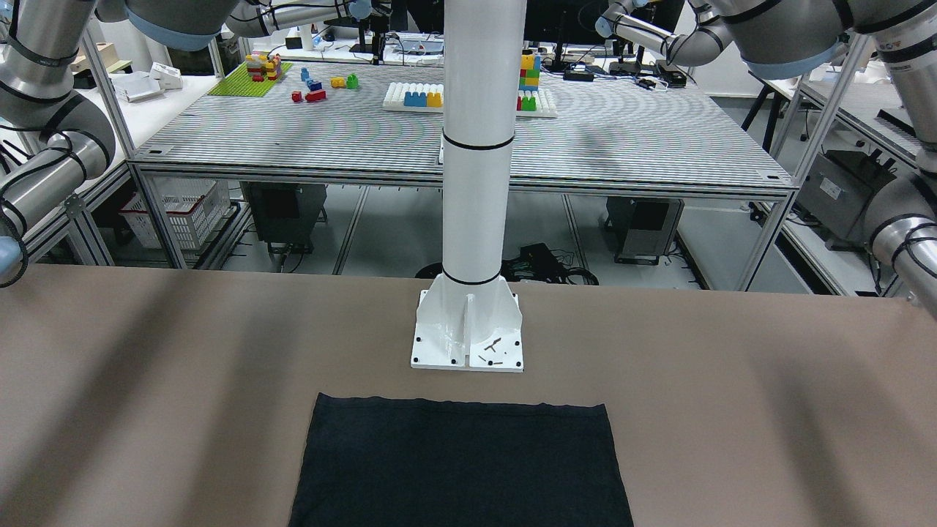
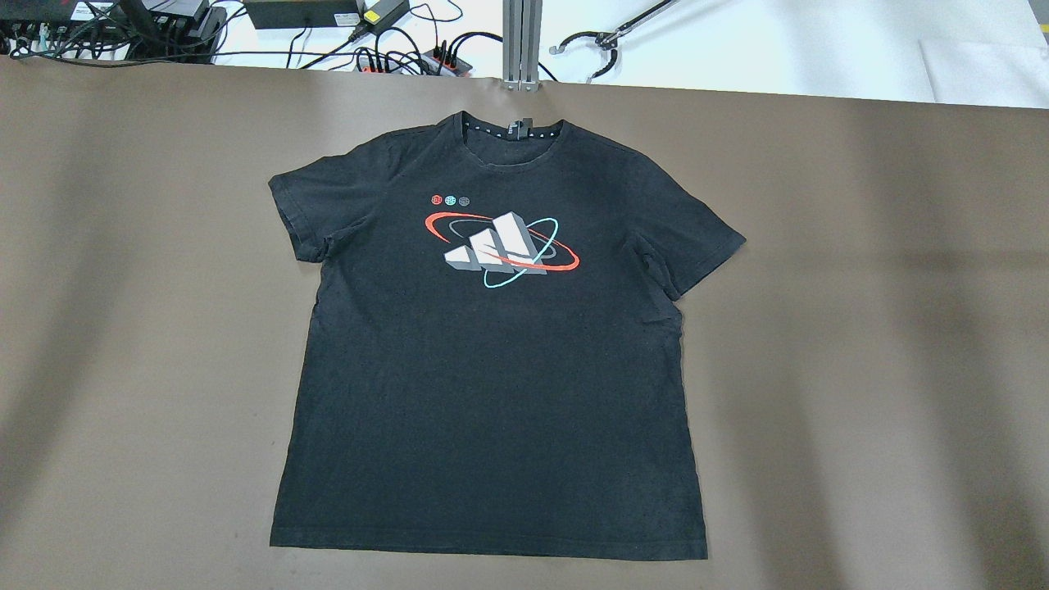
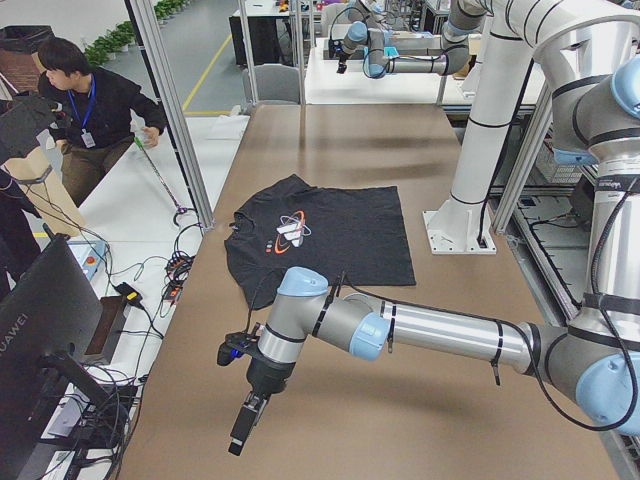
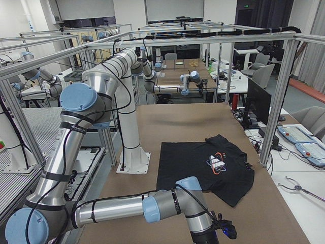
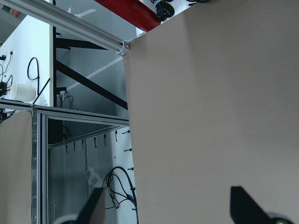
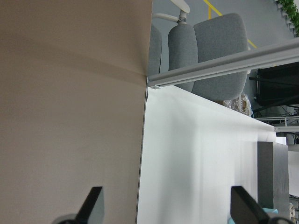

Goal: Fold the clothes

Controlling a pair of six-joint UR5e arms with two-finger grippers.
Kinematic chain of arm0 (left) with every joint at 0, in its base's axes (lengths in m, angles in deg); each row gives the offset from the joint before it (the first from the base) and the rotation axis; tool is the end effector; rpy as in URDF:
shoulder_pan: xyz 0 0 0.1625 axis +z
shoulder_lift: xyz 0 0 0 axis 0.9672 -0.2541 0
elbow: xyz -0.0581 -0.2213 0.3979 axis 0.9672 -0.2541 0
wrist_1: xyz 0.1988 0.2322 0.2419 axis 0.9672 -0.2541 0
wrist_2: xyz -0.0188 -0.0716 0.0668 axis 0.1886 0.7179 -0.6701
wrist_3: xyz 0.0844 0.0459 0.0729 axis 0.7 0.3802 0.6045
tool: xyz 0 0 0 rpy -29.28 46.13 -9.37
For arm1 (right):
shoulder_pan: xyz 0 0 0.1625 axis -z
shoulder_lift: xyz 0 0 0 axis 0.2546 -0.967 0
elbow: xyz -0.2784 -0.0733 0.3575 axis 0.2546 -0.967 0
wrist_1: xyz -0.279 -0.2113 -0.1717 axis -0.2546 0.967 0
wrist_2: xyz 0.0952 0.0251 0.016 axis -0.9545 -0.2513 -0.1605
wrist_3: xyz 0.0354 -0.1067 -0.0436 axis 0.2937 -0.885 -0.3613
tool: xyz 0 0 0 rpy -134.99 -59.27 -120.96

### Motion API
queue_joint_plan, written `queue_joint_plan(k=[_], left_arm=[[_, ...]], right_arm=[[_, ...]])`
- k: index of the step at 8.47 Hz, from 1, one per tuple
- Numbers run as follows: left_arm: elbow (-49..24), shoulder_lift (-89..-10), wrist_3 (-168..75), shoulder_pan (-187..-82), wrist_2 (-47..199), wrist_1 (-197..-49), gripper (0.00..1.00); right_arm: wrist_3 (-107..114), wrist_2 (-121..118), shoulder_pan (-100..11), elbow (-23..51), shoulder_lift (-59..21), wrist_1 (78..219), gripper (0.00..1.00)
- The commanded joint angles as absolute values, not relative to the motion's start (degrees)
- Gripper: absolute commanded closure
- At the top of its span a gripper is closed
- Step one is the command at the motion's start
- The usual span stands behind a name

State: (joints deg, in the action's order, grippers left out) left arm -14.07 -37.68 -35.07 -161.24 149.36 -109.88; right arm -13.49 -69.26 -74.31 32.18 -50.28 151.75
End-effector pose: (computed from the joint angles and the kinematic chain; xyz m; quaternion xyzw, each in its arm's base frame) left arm -0.0833 -0.5693 0.6210 0.2024 0.0539 0.0176 0.9777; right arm 0.1250 -0.4061 0.6304 0.1684 -0.0068 -0.0143 0.9856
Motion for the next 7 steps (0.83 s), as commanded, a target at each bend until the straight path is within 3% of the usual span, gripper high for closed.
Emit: queue_joint_plan(k=[1,6,7], left_arm=[[-14.4,-38.0,-35.2,-161.2,149.4,-110.3,0.06],[-12.9,-40.9,-35.7,-160.0,149.5,-115.0,0.06],[-12.0,-41.8,-36.1,-155.2,149.3,-116.2,0.06]], right_arm=[[-12.7,-70.3,-74.2,31.6,-50.3,148.6,0.05],[-5.1,-75.9,-72.7,29.9,-49.4,147.2,0.05],[-4.4,-75.8,-70.5,29.5,-49.3,146.3,0.06]])
